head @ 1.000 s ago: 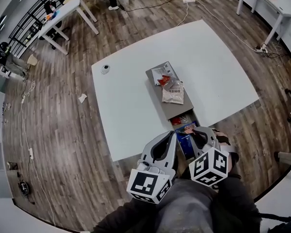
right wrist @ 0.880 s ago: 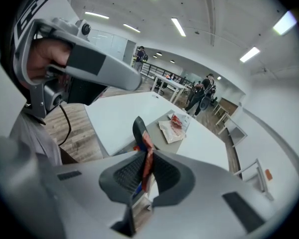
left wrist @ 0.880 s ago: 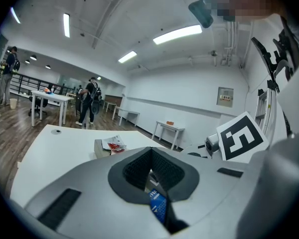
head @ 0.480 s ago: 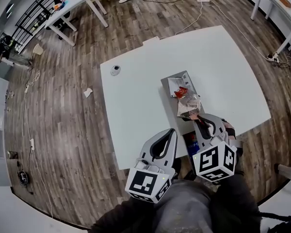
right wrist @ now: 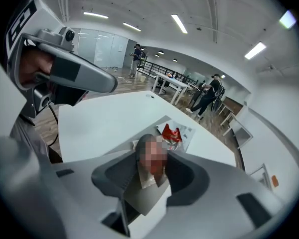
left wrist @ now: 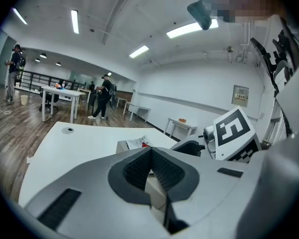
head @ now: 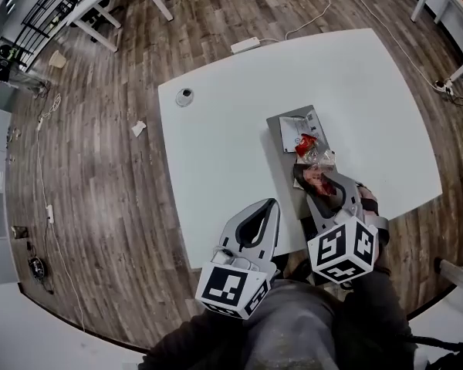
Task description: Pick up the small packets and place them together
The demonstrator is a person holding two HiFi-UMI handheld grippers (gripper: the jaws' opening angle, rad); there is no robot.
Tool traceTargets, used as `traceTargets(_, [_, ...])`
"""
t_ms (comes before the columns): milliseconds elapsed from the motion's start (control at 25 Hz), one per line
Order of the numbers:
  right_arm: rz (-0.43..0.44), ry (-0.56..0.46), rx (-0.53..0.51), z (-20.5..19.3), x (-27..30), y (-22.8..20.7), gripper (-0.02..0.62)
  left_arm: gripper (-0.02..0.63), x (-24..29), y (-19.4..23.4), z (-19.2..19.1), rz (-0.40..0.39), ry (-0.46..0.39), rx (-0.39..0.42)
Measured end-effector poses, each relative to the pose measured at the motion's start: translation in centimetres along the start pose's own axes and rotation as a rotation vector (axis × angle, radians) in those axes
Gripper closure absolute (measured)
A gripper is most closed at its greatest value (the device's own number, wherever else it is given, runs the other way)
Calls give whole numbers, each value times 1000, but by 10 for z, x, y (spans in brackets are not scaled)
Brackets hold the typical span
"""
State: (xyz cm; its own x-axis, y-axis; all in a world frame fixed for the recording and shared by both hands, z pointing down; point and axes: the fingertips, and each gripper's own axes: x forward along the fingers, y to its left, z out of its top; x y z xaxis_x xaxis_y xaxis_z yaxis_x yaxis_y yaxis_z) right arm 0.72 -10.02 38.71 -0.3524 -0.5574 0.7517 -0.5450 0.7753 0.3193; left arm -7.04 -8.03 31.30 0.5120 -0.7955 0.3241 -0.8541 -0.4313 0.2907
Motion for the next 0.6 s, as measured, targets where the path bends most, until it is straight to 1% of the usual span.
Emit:
traceTargets(120, [26,3,3,0,3,5,413,611,-1,4,-1,6,2,-3])
traceTargets(280, [62,-4,17,1,2,15,366,611,-4,4,-2,4,6,-5])
traceTargets(360, [56,-14,27,1,0,16,356,611,-6,2,-3,3,5,-3])
traceTargets(600, [2,-47,58,-2,-17,9,356,611,-10,-9,-4,-14,-7,10])
